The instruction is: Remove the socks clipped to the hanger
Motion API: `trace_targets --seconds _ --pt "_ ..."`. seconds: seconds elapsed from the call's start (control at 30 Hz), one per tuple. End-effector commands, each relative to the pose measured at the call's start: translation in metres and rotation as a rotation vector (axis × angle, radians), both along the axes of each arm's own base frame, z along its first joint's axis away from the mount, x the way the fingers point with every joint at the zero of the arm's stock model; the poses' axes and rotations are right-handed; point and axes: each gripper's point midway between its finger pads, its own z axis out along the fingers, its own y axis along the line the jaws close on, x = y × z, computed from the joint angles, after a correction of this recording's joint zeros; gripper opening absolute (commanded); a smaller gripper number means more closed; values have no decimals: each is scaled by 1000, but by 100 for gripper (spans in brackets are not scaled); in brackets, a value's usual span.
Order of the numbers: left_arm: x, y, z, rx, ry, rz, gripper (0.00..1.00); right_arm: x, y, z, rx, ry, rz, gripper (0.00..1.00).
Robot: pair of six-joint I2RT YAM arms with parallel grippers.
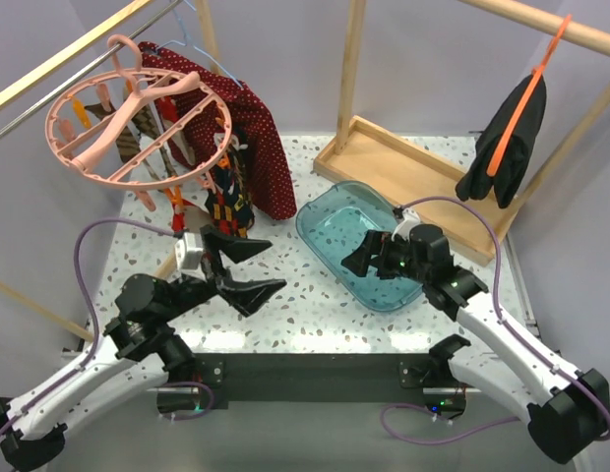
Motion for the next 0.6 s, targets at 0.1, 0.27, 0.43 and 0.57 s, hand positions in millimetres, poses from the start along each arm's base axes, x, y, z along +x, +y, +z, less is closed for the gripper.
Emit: trace_targets --seconds 0.1,0.27,0.43,0.57 --pt "45 54 -25 153 374 404 100 18 18 56 100 -167 49 99" --pt "37 87 6 45 339 483 100 36 42 73 136 -184 124 99" --pt "37 112 9 115 392 585 100 50 68 98 104 -286 173 99" --pt "42 127 11 174 440 674 100 50 106 113 27 -374 222 98"
